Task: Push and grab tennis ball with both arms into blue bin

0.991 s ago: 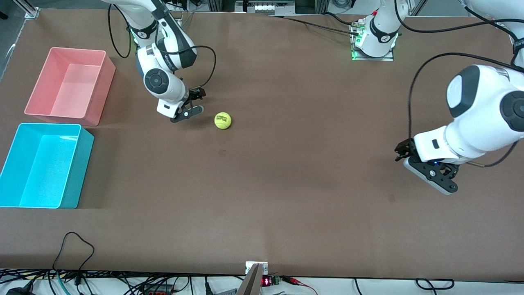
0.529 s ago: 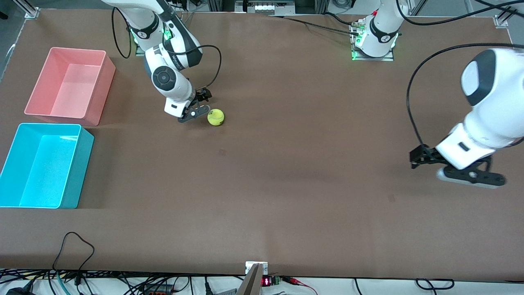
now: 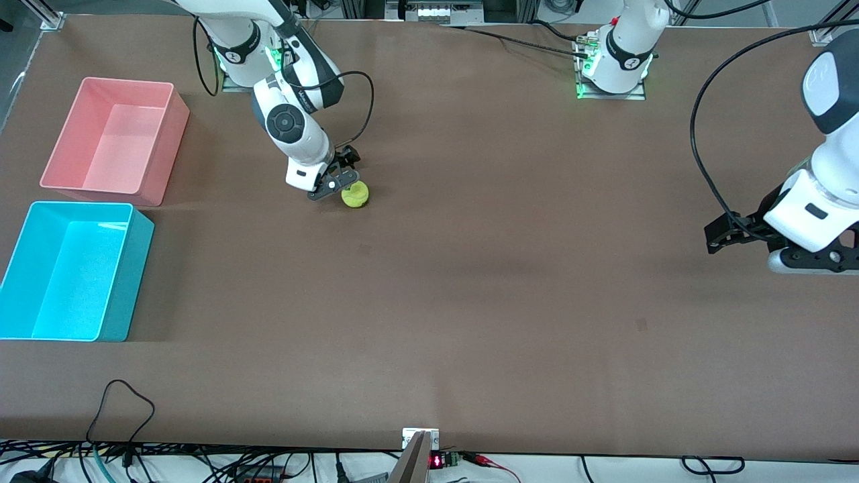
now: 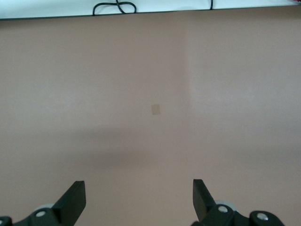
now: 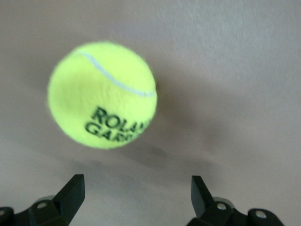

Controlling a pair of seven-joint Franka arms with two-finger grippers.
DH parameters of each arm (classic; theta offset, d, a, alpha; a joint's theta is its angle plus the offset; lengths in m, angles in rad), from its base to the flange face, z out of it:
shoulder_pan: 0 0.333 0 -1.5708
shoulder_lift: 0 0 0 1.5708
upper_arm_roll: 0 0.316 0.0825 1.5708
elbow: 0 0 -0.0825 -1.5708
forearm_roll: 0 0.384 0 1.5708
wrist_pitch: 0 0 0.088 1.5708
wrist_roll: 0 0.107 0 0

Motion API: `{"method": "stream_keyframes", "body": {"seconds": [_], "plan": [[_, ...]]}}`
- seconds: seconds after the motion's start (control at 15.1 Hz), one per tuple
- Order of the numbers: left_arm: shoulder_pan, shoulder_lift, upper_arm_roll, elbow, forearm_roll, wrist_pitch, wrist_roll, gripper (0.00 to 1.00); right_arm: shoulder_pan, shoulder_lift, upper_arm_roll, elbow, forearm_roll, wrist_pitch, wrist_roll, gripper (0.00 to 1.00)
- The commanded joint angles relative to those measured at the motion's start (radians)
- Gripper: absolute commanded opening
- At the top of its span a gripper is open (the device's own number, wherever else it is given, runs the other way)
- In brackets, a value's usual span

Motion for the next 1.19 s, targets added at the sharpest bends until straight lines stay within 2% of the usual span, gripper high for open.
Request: {"method": "stream_keyframes", "body": {"seconds": [0.0,0.26,0.46,0.86,1.12], "plan": [[-0.014,-0.041,0.037,-0.006,-0.008,-0.029,-0.013,1.0,0.013,0.012,0.002,0.02,0.0,0.051,-0.012,1.0],[0.043,-0.082,0.011,-0.019,-0.009,-0.177,0.005,1.0,0.036,0.055,0.002,0.049,0.001,0.128,-0.017,1.0],[0.119,-0.102,-0.07,-0.048,-0.029,-0.176,0.007,1.0,0.038,0.062,0.002,0.057,0.003,0.131,-0.017,1.0],[0.119,-0.208,-0.073,-0.219,-0.063,-0.075,0.005,1.0,0.041,0.085,0.002,0.079,0.003,0.156,-0.017,1.0],[0.119,-0.213,-0.072,-0.224,-0.06,-0.075,0.007,1.0,0.041,0.092,0.002,0.088,0.004,0.159,-0.017,1.0]]}}
